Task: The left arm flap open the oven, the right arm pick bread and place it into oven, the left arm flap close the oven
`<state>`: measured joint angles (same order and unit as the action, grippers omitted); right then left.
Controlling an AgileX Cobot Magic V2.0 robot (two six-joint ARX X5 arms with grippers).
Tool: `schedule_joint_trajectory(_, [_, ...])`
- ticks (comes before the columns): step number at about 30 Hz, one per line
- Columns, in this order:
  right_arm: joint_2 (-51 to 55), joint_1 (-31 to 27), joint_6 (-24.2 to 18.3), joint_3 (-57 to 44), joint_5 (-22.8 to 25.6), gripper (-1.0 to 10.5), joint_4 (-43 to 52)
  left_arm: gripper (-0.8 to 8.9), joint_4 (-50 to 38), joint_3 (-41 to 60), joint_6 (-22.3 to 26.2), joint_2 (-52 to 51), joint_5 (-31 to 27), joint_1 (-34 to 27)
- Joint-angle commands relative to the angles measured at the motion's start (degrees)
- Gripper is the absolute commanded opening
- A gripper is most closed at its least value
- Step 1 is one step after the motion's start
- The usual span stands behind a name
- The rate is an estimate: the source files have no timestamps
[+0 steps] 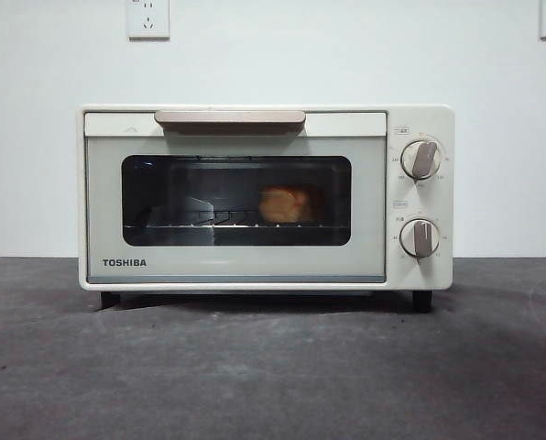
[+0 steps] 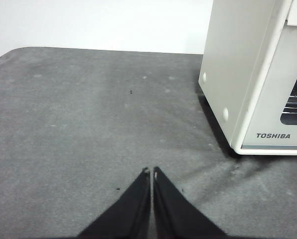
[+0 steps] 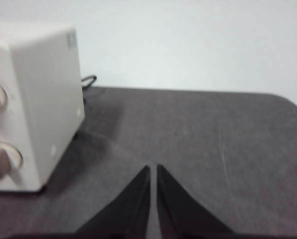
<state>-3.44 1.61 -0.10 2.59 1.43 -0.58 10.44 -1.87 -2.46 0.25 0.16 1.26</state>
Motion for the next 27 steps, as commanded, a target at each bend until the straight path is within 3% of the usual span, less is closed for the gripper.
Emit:
schedule_joint_trajectory(1, [1.6, -0.8, -0.3, -2.1, -0.6, 0.2, 0.2, 0.16, 0.3, 1.2, 0.0, -0.1, 0.0, 0.0])
schedule_joint_trajectory(9, [3.2, -2.7, -0.2, -2.0, -3.6, 0.2, -9.9, 0.16, 0.3, 1.2, 0.0, -0.1, 0.0, 0.0])
schedule_joint_trajectory(17, [3.2, -2.6, 3.4, -2.0, -4.5, 0.2, -9.4, 0.16, 0.3, 1.2, 0.0, -0.1, 0.0, 0.0])
schedule_joint_trajectory(27, [3.2, -2.6, 3.3, -2.0, -4.4, 0.2, -8.4, 0.16, 0.3, 1.2, 0.0, -0.1, 0.0, 0.0])
